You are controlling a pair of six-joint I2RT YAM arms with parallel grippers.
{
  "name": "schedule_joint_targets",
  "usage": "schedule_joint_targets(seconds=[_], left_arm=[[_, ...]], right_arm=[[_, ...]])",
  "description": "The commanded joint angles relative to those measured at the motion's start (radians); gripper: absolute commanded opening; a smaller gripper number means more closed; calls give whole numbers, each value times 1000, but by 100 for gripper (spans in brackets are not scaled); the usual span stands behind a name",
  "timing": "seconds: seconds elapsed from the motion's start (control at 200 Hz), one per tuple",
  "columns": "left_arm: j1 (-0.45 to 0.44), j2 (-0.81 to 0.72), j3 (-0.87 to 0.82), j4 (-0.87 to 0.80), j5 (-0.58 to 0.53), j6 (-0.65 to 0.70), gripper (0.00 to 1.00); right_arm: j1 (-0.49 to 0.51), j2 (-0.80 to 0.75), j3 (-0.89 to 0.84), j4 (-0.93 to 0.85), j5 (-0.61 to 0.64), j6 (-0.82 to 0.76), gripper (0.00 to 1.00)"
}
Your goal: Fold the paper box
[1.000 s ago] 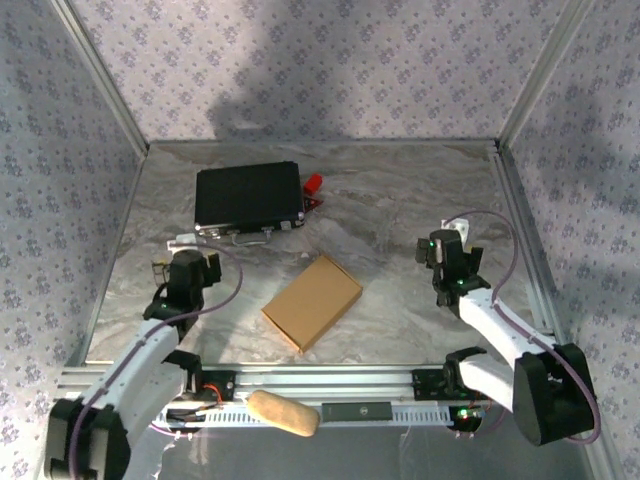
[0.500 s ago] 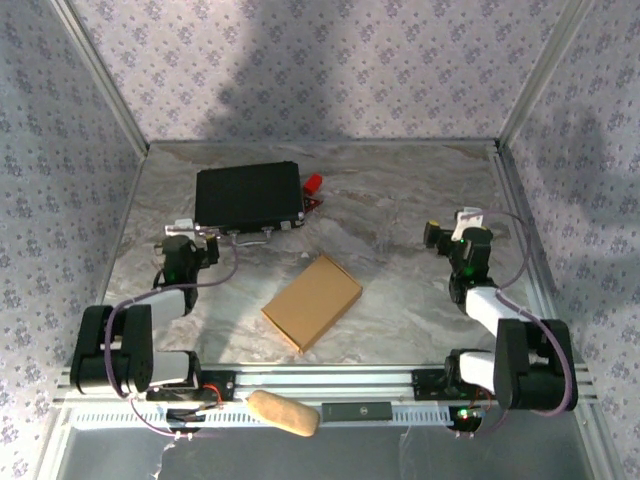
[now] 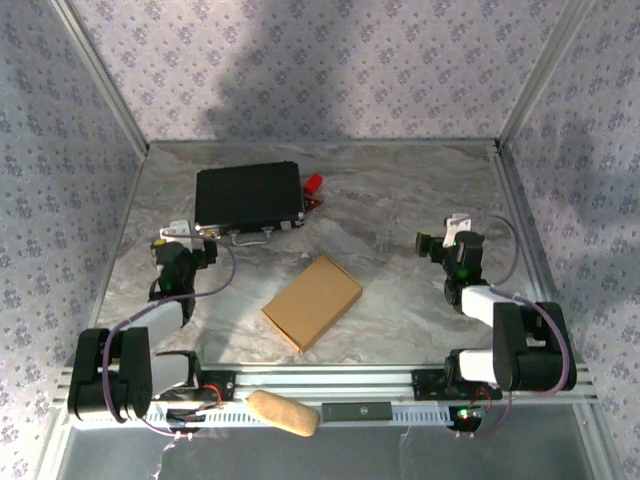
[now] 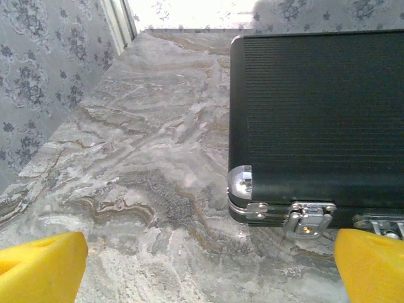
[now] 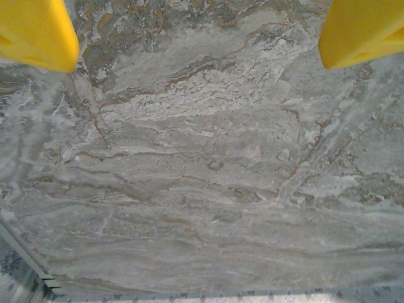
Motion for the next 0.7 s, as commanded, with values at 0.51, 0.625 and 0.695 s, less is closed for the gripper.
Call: schedule_joint_targets(seconds=[0.51, 0.625, 0.695], left_arm=[[72, 364, 149, 198, 207, -49, 100], [36, 358, 159, 153, 133, -32, 100], [38, 366, 147, 191, 132, -33, 100]], right_arm=[[-29, 191, 63, 145, 15, -29, 99], [-28, 190, 63, 146, 16, -30, 99], [-27, 192, 65, 143, 17, -30, 99]])
